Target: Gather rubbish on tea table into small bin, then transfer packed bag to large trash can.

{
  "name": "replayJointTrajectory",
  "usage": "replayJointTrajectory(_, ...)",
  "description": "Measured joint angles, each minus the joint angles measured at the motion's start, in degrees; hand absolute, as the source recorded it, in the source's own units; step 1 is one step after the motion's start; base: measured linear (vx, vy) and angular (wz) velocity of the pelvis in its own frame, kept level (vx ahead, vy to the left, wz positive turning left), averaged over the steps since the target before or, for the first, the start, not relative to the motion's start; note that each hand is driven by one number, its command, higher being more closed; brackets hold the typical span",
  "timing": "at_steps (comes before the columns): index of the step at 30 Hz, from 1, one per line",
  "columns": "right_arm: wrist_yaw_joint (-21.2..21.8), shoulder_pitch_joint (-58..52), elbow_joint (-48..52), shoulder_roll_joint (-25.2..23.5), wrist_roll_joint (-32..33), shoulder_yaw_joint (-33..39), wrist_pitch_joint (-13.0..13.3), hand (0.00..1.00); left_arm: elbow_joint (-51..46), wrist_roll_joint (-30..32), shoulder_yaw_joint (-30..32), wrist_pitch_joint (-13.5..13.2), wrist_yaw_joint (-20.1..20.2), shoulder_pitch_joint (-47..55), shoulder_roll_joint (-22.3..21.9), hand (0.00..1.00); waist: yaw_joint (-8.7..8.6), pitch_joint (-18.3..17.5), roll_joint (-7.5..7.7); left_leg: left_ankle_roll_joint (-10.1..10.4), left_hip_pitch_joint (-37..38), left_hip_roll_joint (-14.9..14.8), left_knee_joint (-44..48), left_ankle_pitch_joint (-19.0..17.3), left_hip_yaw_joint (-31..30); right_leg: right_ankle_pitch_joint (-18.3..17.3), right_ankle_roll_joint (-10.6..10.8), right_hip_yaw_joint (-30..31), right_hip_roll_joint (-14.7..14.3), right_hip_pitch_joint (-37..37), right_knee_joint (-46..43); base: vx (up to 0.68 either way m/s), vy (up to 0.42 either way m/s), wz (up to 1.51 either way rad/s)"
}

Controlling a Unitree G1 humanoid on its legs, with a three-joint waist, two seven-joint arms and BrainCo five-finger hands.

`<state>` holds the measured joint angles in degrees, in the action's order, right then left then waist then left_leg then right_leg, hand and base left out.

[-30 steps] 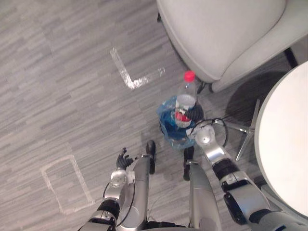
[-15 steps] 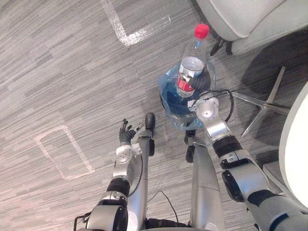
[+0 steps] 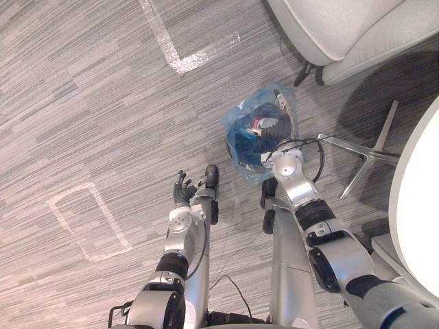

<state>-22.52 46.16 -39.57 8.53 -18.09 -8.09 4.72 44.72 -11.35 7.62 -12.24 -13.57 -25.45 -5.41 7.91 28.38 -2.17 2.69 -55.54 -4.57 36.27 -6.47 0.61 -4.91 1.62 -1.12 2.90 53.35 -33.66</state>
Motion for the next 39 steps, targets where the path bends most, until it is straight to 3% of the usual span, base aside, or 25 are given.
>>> replayJointTrajectory(5, 0.0, -1.4, 0.8, 0.1, -2.4, -3.4, -0.1, 0.00, 1.1, 0.1, 0.5, 0.0, 0.0, -0.3, 0.2, 0.00, -0.13, -0.7, 0.79, 0.1, 1.6, -0.2, -0.6, 0.0, 0.1, 0.1, -0.2, 0.0, -0.2, -1.5, 0.7, 0.00, -0.002, -0.01)
replayJointTrajectory(6, 2.4, -2.9, 0.4, 0.6, -13.9, -10.5, -0.1, 0.00, 2.8, 0.2, 0.5, 0.0, 0.1, -0.4, 0.1, 0.00, -0.41, -1.1, 1.59, 0.2, 2.1, -0.5, -0.4, 0.1, -0.5, 0.4, -0.4, -0.6, -0.5, -2.7, 1.2, 0.00, 0.000, 0.00)
replayJointTrajectory(8, 3.8, -3.1, 0.1, 0.6, -17.8, -12.7, -0.1, 0.00, 3.4, 0.2, 0.4, 0.0, 0.1, -0.4, 0.1, 0.00, -0.40, -1.2, 1.81, 0.2, 3.0, -0.5, -0.6, 0.1, -0.4, 0.4, -0.4, -0.6, -0.5, -3.4, 1.3, 0.00, 0.000, 0.00)
replayJointTrajectory(12, 4.1, -2.9, -4.5, -0.1, -19.6, -15.2, 0.0, 0.00, 4.7, 0.3, 0.7, -0.5, 0.1, -1.0, 0.7, 0.00, -0.42, -1.6, 2.47, 0.5, 3.1, -0.5, -2.2, 0.6, -0.6, 0.7, -0.6, -0.8, -0.5, -3.4, 2.7, -0.01, -0.017, 0.02)
replayJointTrajectory(19, 6.8, -1.6, -16.9, -0.8, -24.7, -16.8, -3.0, 0.00, 8.3, 0.3, 2.7, -1.0, 0.2, -4.4, 0.7, 0.00, -0.39, -1.6, 2.50, 1.1, 1.3, -0.2, -5.9, 3.4, -1.8, 2.4, -1.0, -2.4, -0.4, -2.1, 5.6, 0.03, -0.011, 0.11)
replayJointTrajectory(26, 5.8, 3.0, -22.4, -1.5, -24.8, -11.5, -5.1, 0.00, 9.1, -0.2, 5.0, -1.3, 0.2, -8.4, 0.4, 0.00, -0.43, -1.4, 2.55, 1.0, -3.8, -0.5, -5.3, 4.1, -1.8, 3.6, -1.2, -2.2, -0.8, 2.8, 6.0, 0.03, 0.004, -0.02)
replayJointTrajectory(27, 5.7, 3.3, -23.0, -1.5, -24.9, -9.7, -5.8, 1.00, 9.4, -0.7, 5.0, -1.3, 0.2, -9.1, 0.4, 0.00, -0.36, -1.3, 2.57, 1.0, -4.7, -0.5, -5.0, 4.2, -1.8, 3.7, -1.1, -2.0, -0.9, 3.5, 5.9, 0.04, 0.009, -0.03)
replayJointTrajectory(39, 4.2, 4.5, -25.0, -1.7, -26.8, -3.8, -7.5, 1.00, 8.8, -1.3, 6.1, -2.5, -0.3, -11.5, 0.0, 0.00, -0.16, 1.2, 2.38, 0.8, -7.1, -0.5, -5.8, 4.1, -1.4, 3.4, -1.0, -1.3, -0.9, 7.1, 4.8, 0.02, -0.001, 0.00)
